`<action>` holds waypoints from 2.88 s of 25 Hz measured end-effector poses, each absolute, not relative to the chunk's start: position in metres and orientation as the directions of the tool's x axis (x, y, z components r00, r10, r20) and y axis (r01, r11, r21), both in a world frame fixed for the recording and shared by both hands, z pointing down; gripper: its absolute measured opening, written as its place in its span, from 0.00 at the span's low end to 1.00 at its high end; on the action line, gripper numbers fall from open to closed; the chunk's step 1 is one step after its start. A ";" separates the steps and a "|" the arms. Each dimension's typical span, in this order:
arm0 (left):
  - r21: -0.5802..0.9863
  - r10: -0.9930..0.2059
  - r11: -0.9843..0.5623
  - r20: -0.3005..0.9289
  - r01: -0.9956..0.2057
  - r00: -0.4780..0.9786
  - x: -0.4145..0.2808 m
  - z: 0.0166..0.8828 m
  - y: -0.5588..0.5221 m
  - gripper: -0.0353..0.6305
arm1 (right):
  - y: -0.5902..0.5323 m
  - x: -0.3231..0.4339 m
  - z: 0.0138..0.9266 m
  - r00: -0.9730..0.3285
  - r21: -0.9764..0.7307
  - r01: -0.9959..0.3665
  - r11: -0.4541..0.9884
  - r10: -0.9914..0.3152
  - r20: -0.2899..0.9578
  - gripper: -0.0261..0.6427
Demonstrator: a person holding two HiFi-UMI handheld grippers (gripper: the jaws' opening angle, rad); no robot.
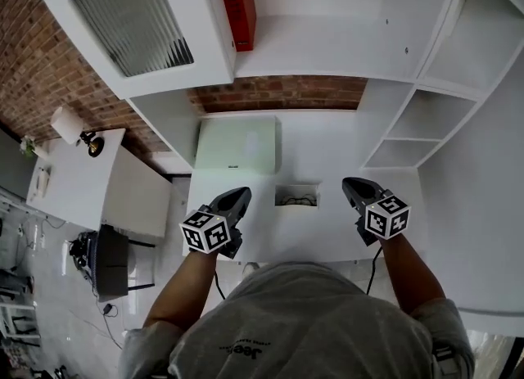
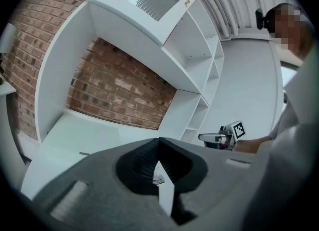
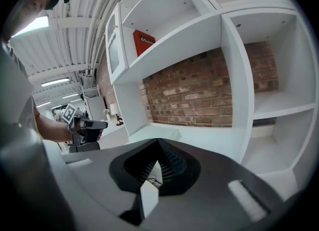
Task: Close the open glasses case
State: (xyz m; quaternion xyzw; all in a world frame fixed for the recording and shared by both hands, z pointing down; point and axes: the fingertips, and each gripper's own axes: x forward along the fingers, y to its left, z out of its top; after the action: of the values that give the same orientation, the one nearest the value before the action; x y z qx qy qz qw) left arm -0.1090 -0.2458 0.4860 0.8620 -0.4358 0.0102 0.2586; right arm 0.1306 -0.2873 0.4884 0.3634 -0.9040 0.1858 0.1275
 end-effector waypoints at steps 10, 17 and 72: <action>0.452 -0.672 -0.546 0.267 -0.705 0.691 -0.134 0.505 -0.260 0.05 | -0.286 0.112 0.503 -0.628 -0.251 -0.776 0.579 -0.668 0.399 0.05; 0.464 -0.674 -0.538 0.265 -0.704 0.690 -0.127 0.505 -0.266 0.05 | -0.291 0.121 0.506 -0.628 -0.263 -0.776 0.573 -0.666 0.402 0.05; 0.004 -0.170 -0.971 0.687 -0.238 0.706 -0.040 0.708 -0.280 0.81 | -0.296 0.063 0.714 -0.642 -0.039 -0.220 0.975 -0.115 0.758 0.76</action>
State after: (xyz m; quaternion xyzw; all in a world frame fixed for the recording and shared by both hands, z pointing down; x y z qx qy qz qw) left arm -0.0401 -0.2799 0.7085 0.9225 -0.1104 0.3670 0.0463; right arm 0.0628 -0.2964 0.7139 0.0926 -0.9037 0.0638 0.4131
